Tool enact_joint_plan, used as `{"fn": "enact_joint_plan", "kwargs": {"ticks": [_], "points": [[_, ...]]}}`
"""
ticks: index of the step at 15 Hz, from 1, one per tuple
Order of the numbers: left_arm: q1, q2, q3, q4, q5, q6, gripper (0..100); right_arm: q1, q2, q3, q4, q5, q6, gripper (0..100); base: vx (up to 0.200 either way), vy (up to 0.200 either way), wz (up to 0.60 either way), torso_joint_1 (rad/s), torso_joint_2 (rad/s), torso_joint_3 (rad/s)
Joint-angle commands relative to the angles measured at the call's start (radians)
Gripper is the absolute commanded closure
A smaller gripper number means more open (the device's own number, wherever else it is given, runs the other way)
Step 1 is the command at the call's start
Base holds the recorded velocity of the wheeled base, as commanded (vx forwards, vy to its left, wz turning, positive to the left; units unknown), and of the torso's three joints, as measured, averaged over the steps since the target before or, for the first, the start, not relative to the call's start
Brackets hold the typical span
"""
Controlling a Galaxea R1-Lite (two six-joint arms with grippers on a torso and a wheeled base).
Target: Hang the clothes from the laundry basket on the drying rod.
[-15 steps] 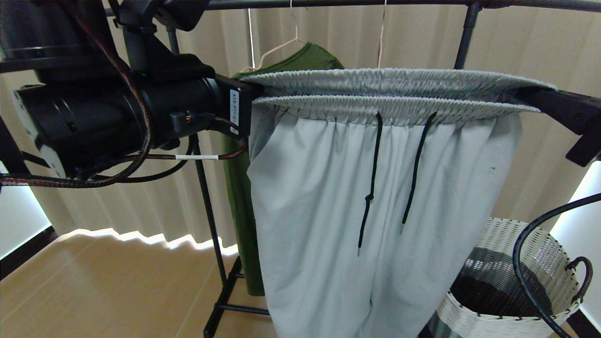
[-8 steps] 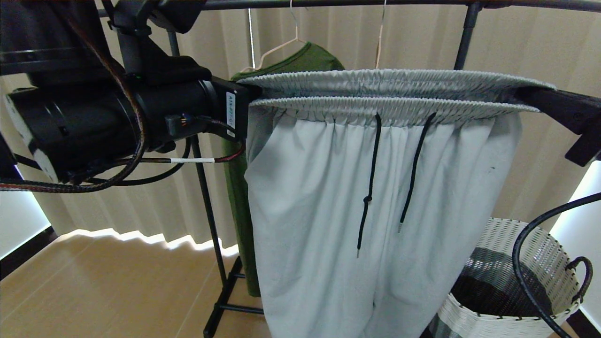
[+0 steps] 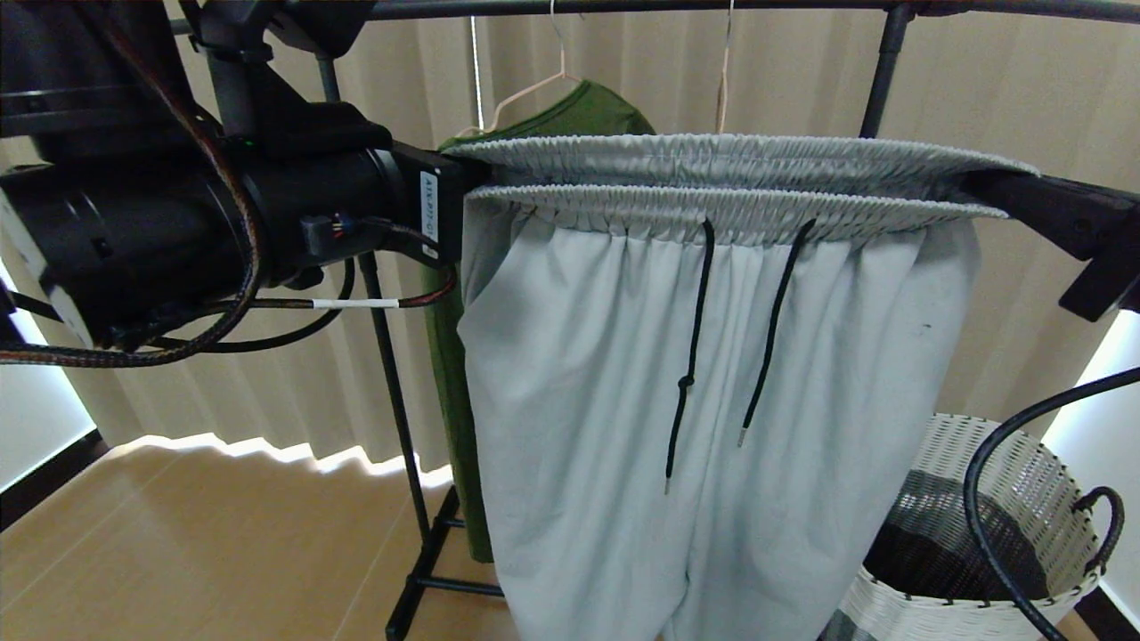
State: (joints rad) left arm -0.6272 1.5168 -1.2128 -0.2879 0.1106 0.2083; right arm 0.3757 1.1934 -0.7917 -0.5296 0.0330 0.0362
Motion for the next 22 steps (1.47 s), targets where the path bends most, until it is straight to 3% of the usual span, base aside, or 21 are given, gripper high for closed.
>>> {"fn": "enact_joint_plan", "kwargs": {"ticks": [1, 6, 9, 11, 16, 22], "points": [[0.000, -0.004, -0.001, -0.001, 0.000, 0.000, 100, 0.002, 0.003, 0.003, -0.001, 0.001, -0.001, 0, 0.000, 0.000, 0.00, 0.000, 0.00, 0.000], [0.001, -0.001, -0.001, -0.001, 0.001, 0.000, 100, 0.002, 0.000, 0.014, -0.004, 0.001, 0.001, 0, 0.000, 0.000, 0.00, 0.000, 0.00, 0.000], [0.061, -0.003, 0.032, -0.002, 0.000, 0.006, 100, 0.046, -0.021, 0.074, -0.012, 0.002, 0.002, 0, 0.000, 0.000, 0.00, 0.000, 0.00, 0.000], [0.087, -0.014, 0.067, -0.004, 0.000, 0.008, 100, 0.088, -0.038, 0.080, -0.012, 0.033, 0.004, 0, 0.000, 0.000, 0.00, 0.000, 0.00, 0.000], [0.149, -0.033, 0.122, -0.004, 0.000, 0.014, 100, 0.089, -0.086, 0.146, -0.013, 0.173, 0.005, 0, 0.000, 0.000, 0.00, 0.000, 0.00, 0.000], [0.204, -0.083, 0.185, -0.004, 0.000, 0.023, 100, 0.081, -0.083, 0.175, -0.006, 0.173, -0.001, 0, 0.000, 0.000, 0.00, 0.000, 0.00, 0.000]]}}
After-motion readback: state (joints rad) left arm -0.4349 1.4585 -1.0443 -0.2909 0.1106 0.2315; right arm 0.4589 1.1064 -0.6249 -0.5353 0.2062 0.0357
